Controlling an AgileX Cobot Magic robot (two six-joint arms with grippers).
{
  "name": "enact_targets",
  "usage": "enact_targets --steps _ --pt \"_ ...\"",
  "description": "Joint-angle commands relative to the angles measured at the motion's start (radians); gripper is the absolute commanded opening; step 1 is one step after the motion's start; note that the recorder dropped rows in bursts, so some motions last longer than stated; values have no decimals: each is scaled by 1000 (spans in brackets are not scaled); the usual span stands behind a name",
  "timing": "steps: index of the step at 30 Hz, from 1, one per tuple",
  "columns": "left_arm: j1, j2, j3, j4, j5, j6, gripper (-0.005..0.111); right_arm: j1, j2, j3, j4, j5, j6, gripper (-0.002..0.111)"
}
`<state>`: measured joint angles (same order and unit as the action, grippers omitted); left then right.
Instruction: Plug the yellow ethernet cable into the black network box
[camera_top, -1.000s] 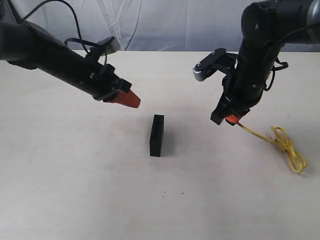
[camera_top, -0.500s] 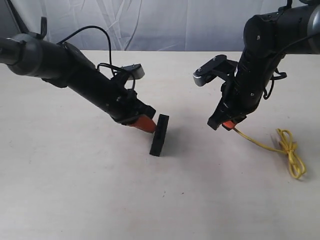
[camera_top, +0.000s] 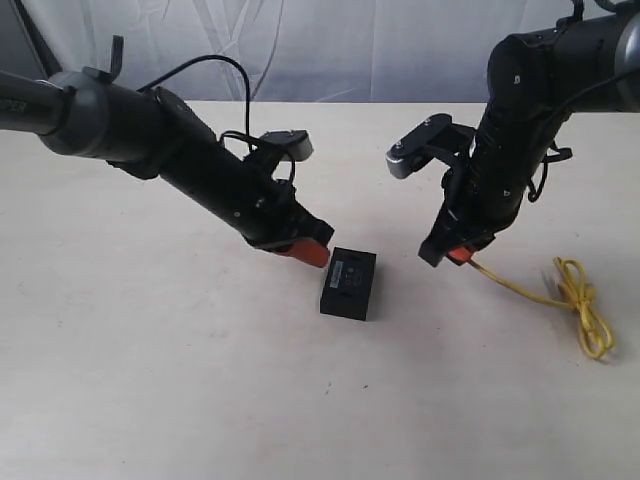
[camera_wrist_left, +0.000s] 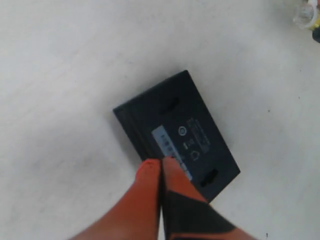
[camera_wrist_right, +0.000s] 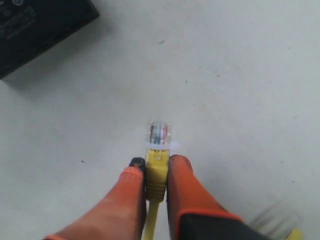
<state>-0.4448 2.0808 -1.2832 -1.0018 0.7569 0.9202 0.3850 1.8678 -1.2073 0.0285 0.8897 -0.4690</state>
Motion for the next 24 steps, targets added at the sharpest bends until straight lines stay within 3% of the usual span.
enact_targets --steps 1,4,7,14,24 --pt "65 -47 -12 46 8 -31 0 -5 -8 30 3 24 -178 -1" --pt "87 -23 -43 202 -12 -196 0 -5 -8 25 24 -6 -190 -1" --pt "79 37 -117 384 73 -326 0 1 1 25 78 -34 -221 -1" --pt "51 128 -233 289 110 -334 0 6 88 25 79 -28 -256 -1" --pt "-14 181 -286 260 128 -337 0 6 114 25 90 -47 -256 -1"
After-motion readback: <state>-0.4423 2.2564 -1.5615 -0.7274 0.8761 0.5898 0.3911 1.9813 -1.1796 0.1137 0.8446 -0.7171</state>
